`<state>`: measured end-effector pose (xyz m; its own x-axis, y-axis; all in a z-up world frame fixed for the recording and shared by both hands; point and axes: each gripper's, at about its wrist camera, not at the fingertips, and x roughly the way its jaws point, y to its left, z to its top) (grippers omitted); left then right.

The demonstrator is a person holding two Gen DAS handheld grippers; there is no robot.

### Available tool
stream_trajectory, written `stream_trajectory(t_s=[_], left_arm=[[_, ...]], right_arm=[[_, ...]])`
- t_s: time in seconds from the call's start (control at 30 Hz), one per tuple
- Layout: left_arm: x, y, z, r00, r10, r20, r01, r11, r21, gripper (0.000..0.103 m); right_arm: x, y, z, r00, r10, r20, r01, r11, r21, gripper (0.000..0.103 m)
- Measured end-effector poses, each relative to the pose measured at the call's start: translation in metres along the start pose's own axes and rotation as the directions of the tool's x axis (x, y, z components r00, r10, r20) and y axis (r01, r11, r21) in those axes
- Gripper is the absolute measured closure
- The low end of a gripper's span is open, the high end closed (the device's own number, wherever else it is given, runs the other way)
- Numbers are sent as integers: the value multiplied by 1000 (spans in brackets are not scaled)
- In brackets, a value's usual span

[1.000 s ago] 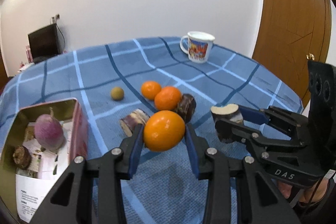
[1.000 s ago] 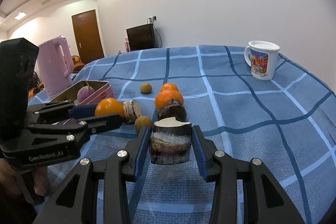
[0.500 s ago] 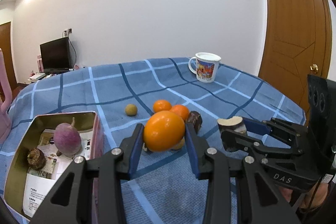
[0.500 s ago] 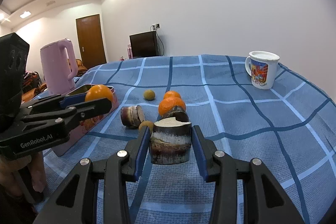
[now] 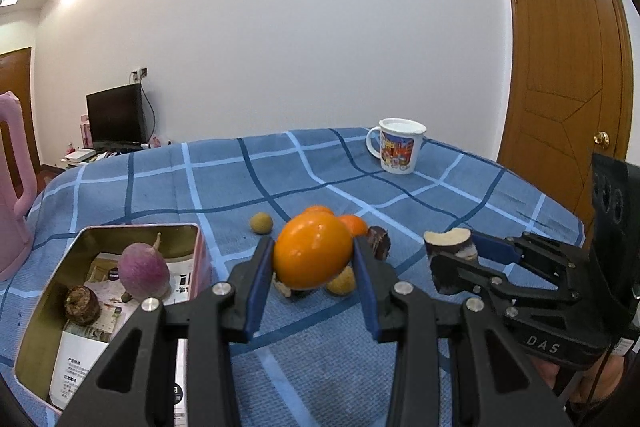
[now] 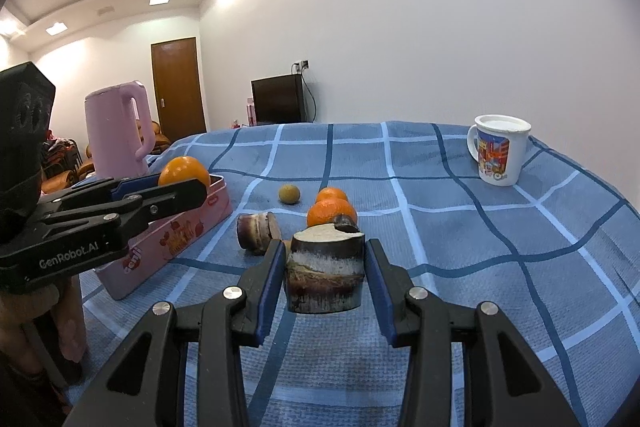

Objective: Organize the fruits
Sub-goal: 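Lift the orange and taro piece and carry both toward the tin box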

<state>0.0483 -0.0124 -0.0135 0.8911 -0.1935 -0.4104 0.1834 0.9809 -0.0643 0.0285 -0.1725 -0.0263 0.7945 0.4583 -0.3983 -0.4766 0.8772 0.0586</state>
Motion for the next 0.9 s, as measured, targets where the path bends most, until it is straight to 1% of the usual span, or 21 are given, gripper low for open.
stream_trajectory(t_s=[0.9], left_arm=[[-15, 2, 0, 997, 24, 76, -24, 1000, -1, 62]], right_arm=[[-19, 4, -4, 993, 10, 117, -7, 1000, -25, 61]])
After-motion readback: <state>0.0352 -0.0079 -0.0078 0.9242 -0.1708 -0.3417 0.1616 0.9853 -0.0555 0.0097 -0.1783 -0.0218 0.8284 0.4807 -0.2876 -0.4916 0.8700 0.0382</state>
